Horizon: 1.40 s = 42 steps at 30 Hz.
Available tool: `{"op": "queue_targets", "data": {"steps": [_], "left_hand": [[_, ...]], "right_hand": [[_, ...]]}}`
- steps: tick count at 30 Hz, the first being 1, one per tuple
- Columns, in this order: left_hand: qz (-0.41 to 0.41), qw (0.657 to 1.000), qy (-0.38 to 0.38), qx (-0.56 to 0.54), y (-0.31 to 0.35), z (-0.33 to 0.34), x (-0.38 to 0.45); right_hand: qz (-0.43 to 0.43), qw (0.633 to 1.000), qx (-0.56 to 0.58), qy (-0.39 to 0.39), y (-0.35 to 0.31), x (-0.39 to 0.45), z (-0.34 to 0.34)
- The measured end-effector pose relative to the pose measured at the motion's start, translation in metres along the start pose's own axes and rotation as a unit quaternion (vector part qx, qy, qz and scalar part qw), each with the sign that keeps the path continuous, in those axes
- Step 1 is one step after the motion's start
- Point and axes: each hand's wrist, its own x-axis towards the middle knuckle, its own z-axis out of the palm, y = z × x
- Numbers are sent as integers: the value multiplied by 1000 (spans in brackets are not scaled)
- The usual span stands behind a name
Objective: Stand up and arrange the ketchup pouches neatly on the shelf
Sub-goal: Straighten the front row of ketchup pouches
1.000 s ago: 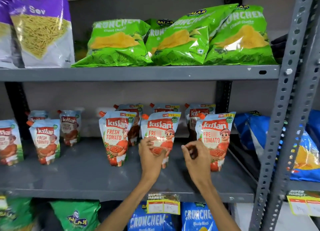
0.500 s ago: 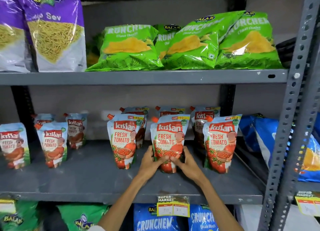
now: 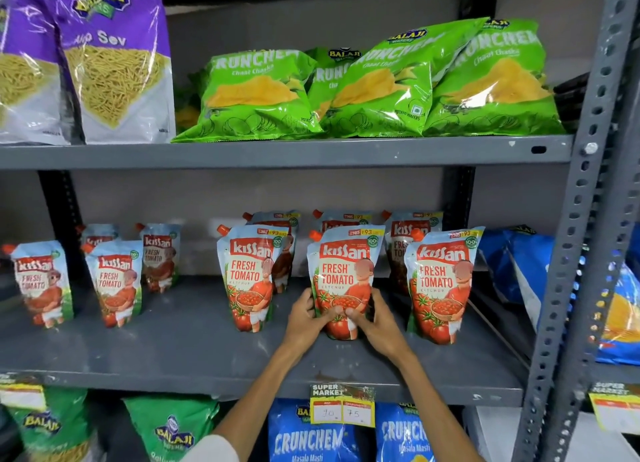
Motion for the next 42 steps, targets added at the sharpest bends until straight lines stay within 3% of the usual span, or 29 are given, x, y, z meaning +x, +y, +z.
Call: {"op": "queue_targets", "data": {"steps": [5,9,12,16,19,22,27,29,42], "left_hand": [[-8,1000,-15,1,1,1,-8],[5,1000,7,6,2,-10,-26],[36,996,72,30,9,-34,-42],[94,969,226,21,18,-86,-50],[93,947,301,67,10,-121,-40],[40,966,232,107,-16,-197,-19],[-57,998,-13,23,-18,-209,0],[-46,997,-56,25,-22,-211,9],[13,997,-32,74,-29,-196,-2]], "right_hand": [[32,999,-9,8,-9,-7,-1],[-19,975,-119,189,-21,-24,13],[-91,956,-85,265,-47,-34,34],[-122,979,-24,162,-79,-21,81],[-72,996,-32,38,-76,3,109],[5,998,-55,-7,-69,26,175],[26,997,-53,-45,-51,32,184],[8,997,-63,-46,-54,32,187],[-2,996,-69,-55,-47,20,170]]}}
